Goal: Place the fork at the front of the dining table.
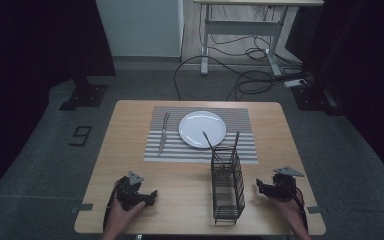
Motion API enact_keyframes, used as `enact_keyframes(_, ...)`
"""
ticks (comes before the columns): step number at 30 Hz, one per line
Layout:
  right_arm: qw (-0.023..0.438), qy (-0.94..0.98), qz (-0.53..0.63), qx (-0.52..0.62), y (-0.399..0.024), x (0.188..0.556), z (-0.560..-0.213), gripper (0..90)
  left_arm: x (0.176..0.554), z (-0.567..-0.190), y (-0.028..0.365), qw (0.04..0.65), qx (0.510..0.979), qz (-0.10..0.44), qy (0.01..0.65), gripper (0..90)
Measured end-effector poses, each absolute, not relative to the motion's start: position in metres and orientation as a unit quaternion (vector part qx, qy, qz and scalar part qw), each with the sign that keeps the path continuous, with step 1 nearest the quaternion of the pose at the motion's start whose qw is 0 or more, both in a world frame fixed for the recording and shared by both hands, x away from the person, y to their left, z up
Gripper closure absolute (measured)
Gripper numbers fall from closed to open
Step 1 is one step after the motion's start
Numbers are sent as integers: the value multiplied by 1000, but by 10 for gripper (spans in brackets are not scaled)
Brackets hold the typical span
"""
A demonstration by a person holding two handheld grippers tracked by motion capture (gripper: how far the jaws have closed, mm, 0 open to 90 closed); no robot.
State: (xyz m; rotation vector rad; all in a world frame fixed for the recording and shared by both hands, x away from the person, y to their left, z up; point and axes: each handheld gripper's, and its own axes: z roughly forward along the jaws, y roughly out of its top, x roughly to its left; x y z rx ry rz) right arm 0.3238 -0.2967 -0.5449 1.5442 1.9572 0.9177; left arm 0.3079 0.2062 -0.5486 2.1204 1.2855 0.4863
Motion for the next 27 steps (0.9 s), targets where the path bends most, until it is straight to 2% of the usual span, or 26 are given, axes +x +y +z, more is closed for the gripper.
enact_keyframes(27, 242, 707, 376, 548, -291, 314, -497, 160, 309, -549, 206, 303, 800, 183, 484, 0)
